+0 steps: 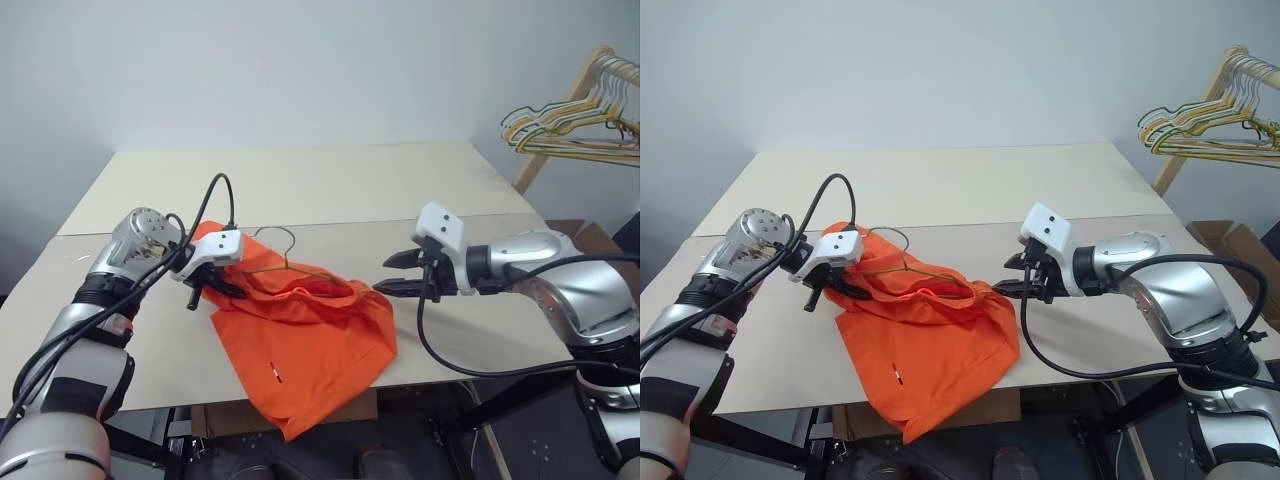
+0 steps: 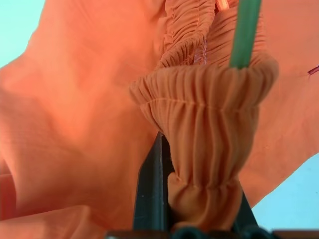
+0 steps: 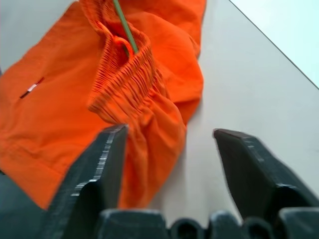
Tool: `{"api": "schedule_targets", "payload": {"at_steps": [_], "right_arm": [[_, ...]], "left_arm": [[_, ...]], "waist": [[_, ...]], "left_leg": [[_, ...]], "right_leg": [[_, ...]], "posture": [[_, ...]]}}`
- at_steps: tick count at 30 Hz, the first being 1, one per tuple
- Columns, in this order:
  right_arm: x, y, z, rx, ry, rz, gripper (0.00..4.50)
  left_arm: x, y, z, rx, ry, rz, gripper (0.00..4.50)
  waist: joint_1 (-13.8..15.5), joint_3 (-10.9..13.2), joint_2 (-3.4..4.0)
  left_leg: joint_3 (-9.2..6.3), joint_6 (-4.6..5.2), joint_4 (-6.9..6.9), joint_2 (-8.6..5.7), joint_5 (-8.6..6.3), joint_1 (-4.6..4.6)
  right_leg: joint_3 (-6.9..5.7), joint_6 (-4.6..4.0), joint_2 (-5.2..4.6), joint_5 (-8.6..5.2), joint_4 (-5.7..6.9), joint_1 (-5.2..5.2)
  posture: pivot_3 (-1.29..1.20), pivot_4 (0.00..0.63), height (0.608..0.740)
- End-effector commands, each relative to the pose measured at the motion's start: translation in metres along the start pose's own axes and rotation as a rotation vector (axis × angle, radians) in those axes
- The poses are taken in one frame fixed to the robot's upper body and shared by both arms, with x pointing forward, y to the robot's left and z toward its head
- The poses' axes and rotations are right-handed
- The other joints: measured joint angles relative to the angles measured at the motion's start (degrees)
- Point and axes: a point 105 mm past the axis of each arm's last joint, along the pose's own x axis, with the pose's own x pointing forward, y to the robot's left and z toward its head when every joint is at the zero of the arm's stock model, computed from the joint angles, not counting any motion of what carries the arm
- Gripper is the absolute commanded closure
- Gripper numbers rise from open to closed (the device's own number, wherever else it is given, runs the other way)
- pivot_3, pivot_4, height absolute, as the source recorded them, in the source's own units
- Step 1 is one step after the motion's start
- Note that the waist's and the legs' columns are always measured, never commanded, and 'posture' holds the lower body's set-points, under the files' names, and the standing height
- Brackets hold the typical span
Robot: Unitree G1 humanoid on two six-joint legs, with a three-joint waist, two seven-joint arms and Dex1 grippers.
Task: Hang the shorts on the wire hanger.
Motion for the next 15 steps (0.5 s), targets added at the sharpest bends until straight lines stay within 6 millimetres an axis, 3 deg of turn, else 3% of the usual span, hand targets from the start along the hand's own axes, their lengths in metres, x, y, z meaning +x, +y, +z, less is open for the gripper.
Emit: {"api": "schedule_targets", "payload": {"at_steps": [1, 4, 7, 15], "right_arm": [[-0.021, -0.011, 0.023, -0.050, -0.065, -0.050, 0.05], [-0.025, -0.003, 0.040, -0.085, -0.121, -0.004, 0.05], [-0.012, 0.014, 0.059, -0.133, -0.169, 0.076, 0.05], [0.054, 0.032, 0.089, -0.172, -0.171, 0.175, 0.05]], "left_arm": [[-0.011, 0.007, 0.016, 0.049, -0.033, 0.039, 4.50], [-0.011, 0.006, 0.016, 0.051, -0.036, 0.036, 4.50], [-0.011, 0.007, 0.016, 0.053, -0.037, 0.036, 4.50], [-0.014, 0.010, 0.026, 0.073, -0.049, 0.038, 4.50]], "waist": [[0.0, 0.0, 0.00], [0.0, 0.0, 0.00], [-0.2, 0.0, 0.00], [-1.5, 0.0, 0.00]], "left_leg": [[0.00, 0.00, 0.00, 0.00, 0.00, 0.00], [0.00, 0.00, 0.00, 0.00, 0.00, 0.00], [-0.01, 0.00, 0.00, 0.01, 0.00, 0.03], [-0.03, 0.00, 0.01, 0.01, 0.00, 0.02]], "right_leg": [[0.00, 0.00, 0.00, 0.00, 0.00, 0.00], [0.00, 0.00, 0.00, 0.00, 0.00, 0.00], [0.00, 0.00, 0.01, 0.00, 0.02, 0.00], [0.01, 0.00, 0.00, 0.00, 0.06, 0.00]], "posture": [[-0.13, 0.000, 0.740], [-0.13, 0.000, 0.740], [-0.13, 0.000, 0.740], [-0.13, 0.000, 0.740]]}}
